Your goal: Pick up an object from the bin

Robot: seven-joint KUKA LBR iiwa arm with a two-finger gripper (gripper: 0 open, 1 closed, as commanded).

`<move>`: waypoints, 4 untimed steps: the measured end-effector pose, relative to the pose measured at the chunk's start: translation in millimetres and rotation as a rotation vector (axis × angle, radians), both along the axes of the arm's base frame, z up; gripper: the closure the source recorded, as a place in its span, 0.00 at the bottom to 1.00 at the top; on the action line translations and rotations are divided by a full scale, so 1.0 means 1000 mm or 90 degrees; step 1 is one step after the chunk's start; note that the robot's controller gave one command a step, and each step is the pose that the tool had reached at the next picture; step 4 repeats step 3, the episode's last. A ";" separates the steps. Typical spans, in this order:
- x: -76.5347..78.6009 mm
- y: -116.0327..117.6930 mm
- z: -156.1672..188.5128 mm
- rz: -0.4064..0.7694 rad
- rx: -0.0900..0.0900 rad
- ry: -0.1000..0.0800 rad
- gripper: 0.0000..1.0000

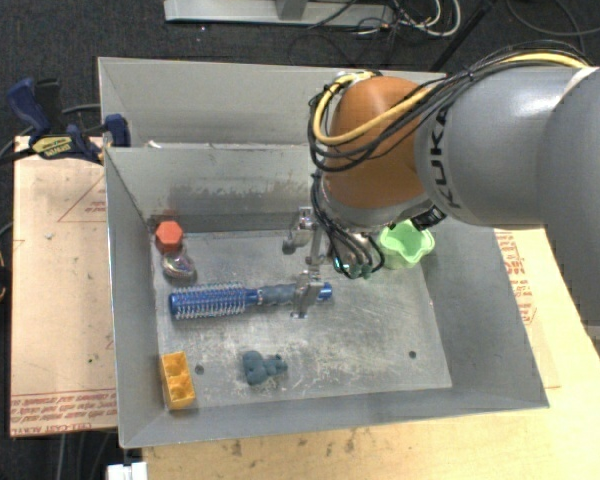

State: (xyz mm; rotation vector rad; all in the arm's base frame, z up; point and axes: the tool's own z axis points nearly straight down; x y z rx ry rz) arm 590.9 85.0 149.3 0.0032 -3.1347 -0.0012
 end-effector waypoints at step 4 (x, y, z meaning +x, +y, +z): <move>-0.013 -0.014 0.098 0.133 0.000 -0.010 1.00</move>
Offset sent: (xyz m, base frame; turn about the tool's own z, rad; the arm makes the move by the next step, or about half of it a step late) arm -0.0096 -0.0189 -0.0531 -0.0117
